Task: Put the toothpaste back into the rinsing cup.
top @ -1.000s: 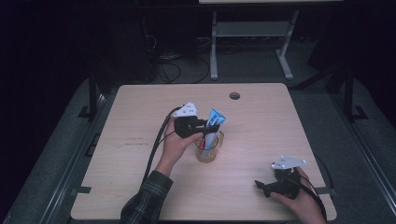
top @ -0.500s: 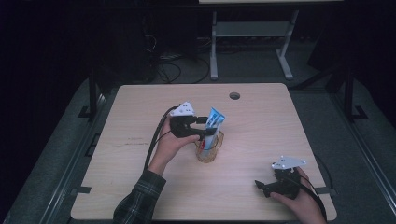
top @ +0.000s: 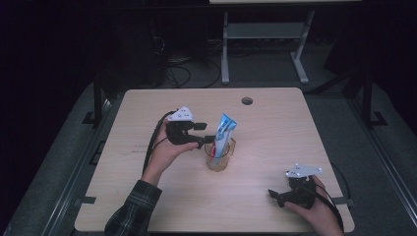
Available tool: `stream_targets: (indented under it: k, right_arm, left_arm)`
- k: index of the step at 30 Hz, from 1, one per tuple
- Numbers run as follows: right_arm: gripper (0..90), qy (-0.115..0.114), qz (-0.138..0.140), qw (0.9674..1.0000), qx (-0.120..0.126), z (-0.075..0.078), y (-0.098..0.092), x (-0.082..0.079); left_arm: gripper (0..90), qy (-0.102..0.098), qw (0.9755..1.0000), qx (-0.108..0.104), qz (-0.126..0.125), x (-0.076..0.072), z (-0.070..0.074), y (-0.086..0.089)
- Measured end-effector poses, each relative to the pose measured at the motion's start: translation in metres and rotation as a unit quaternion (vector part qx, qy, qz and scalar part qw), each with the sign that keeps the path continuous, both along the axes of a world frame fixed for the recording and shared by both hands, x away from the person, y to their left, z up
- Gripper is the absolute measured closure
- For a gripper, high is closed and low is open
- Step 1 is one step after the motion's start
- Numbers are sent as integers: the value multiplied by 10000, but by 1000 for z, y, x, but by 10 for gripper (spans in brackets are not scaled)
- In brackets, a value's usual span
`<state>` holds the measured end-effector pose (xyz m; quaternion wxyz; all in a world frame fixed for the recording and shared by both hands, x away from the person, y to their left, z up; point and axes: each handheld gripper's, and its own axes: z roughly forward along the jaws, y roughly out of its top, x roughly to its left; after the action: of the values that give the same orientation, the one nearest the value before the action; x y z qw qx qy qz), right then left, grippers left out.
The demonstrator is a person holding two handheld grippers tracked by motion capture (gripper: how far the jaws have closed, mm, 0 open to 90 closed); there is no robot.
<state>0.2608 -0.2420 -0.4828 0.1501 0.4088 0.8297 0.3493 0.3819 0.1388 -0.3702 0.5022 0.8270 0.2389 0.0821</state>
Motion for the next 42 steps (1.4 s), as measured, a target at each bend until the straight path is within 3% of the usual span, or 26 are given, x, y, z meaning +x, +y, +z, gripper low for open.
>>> stream_targets:
  k: [11,26,42]
  right_arm:
    - [5,5,0,10000,10,0,0,0]
    - [5,10,-2,10000,20,0,0,0]
    - [5,9,-24,10000,9,0,1,0]
  left_arm:
    - [355,137,9993,170,295,-11,-7,31]
    - [343,278,9966,377,674,-32,-21,69]
    - [330,498,9904,751,1050,-62,-48,108]
